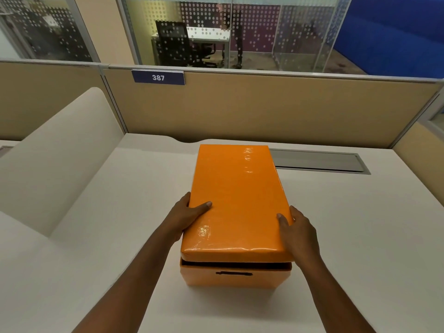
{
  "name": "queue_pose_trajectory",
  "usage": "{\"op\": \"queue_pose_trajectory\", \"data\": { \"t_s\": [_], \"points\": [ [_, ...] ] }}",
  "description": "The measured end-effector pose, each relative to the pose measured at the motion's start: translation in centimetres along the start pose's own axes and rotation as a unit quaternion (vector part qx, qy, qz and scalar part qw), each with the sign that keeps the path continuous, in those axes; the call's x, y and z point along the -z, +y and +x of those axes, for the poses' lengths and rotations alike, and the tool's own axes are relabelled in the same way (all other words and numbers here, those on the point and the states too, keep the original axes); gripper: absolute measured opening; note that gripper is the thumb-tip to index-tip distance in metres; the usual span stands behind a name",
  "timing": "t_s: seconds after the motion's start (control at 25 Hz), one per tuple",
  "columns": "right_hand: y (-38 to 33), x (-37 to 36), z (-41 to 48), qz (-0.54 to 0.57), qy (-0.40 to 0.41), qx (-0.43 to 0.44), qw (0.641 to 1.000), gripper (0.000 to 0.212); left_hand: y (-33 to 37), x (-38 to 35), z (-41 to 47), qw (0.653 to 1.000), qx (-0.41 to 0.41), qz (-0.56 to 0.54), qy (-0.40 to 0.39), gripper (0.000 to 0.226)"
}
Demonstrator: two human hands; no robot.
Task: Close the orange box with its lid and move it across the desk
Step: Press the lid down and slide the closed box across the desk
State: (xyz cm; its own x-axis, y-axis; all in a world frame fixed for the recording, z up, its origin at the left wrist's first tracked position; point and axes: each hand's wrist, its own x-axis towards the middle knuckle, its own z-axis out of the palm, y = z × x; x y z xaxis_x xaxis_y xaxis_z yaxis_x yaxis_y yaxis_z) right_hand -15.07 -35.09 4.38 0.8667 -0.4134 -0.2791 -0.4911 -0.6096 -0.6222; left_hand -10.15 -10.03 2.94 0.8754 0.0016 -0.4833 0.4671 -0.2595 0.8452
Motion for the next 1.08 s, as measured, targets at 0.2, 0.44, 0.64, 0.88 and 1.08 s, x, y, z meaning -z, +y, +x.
{"op": "queue_pose_trajectory", "data": {
  "t_s": [0.2,0.44,0.64,0.88,1.08],
  "points": [
    [-0.4,0.1,0.5,-0.043,-0.03,0.006,0.999,0.062,0.2,-0.1,0.1,1.0,0.011,0.005,0.006,0.077],
    [0.7,-0.3,-0.5,-0.055,-0.059,0.003,0.997,0.064,-0.4,0.1,-0.2,0.997,0.061,0.018,0.043,0.074],
    [1.6,-0.8,-1.2,-0.031,-0.074,0.001,0.997,0.065,-1.4,-0.1,-1.2,0.993,0.103,0.023,0.044,0.067],
    [2.2,-1.6,-1.5,-0.013,-0.062,-0.004,0.998,0.069,-3.0,-0.1,-3.4,0.987,0.151,0.041,0.025,0.081],
    [3.0,-1.8,-2.0,-0.007,-0.051,-0.033,0.998,0.072,-3.8,0.2,-5.0,0.978,0.202,0.056,-0.023,0.095]
  ]
}}
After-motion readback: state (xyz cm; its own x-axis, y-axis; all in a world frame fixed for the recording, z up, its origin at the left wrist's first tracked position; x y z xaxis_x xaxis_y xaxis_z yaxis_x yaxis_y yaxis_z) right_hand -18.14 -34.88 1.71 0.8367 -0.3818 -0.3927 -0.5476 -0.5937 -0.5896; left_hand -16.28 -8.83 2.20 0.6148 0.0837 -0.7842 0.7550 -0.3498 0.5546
